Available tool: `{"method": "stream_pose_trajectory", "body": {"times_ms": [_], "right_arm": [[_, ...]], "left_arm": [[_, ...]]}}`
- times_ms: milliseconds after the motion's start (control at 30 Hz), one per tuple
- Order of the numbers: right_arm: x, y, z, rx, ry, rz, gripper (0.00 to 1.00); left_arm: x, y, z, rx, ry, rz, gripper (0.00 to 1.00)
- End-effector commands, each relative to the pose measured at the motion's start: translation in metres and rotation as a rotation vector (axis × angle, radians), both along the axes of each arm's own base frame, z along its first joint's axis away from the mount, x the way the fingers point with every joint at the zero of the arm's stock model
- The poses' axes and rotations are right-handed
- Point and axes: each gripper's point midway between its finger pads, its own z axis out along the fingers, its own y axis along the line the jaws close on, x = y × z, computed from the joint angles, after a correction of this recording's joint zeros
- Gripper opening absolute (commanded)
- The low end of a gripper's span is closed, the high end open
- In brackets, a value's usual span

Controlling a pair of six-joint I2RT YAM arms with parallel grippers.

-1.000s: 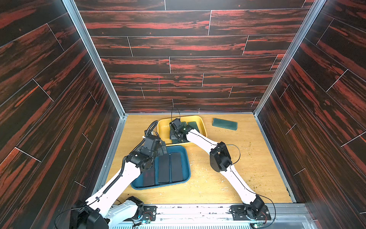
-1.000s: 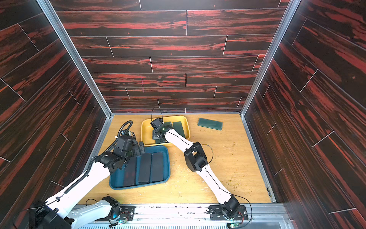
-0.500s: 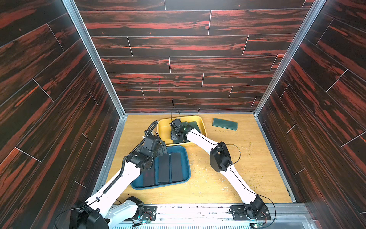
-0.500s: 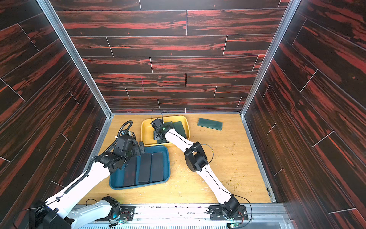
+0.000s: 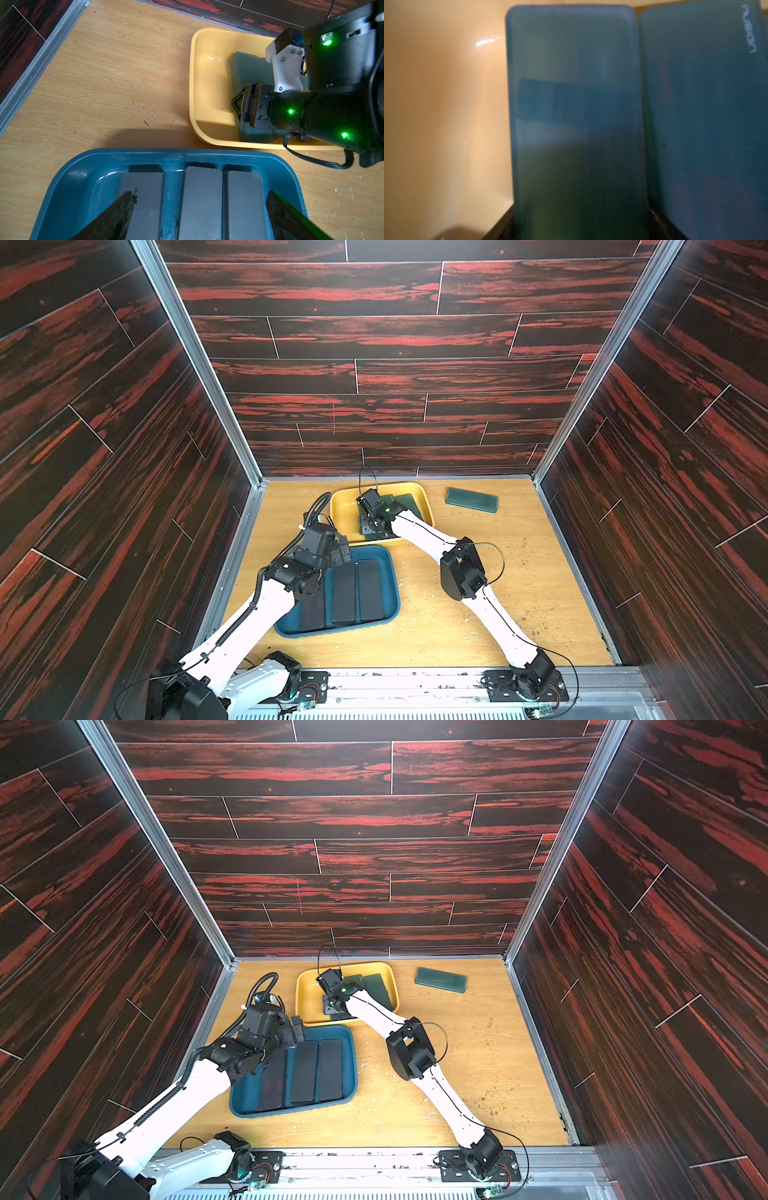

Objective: Place the pencil cases by color into the storage box
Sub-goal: Place the pencil case at the storage box.

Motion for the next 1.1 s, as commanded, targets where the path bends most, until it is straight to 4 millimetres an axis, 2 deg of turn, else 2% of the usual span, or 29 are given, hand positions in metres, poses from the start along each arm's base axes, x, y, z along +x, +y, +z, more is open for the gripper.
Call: {"method": "stream_pose_trajectory", "body": {"times_ms": [0, 233, 667, 867, 1067], "right_arm": [[-0.009, -0.01, -0.045, -0.066, 0.077, -0.006, 0.66], [-0.004, -0.006, -0.031, -0.032, 0.057, -0.015, 0.74], [0.002, 0.006, 0.006, 0.075, 0.033, 0.003, 0.84], [0.009, 0.011, 0.051, 0.144, -0.025, 0.03, 0.85], [0.018, 0.0, 0.107, 0.197, -0.106, 0.024, 0.85]], "left_arm": [[-0.002, 0.004, -0.001, -0.003, 0.002, 0.017, 1.0], [-0.001, 0.005, 0.003, 0.001, -0.003, 0.023, 1.0], [0.003, 0.005, 0.011, 0.003, -0.009, 0.032, 1.0], [0.003, 0.007, 0.024, 0.015, -0.024, 0.035, 1.0], [0.004, 0.007, 0.035, 0.016, -0.037, 0.033, 1.0]]}}
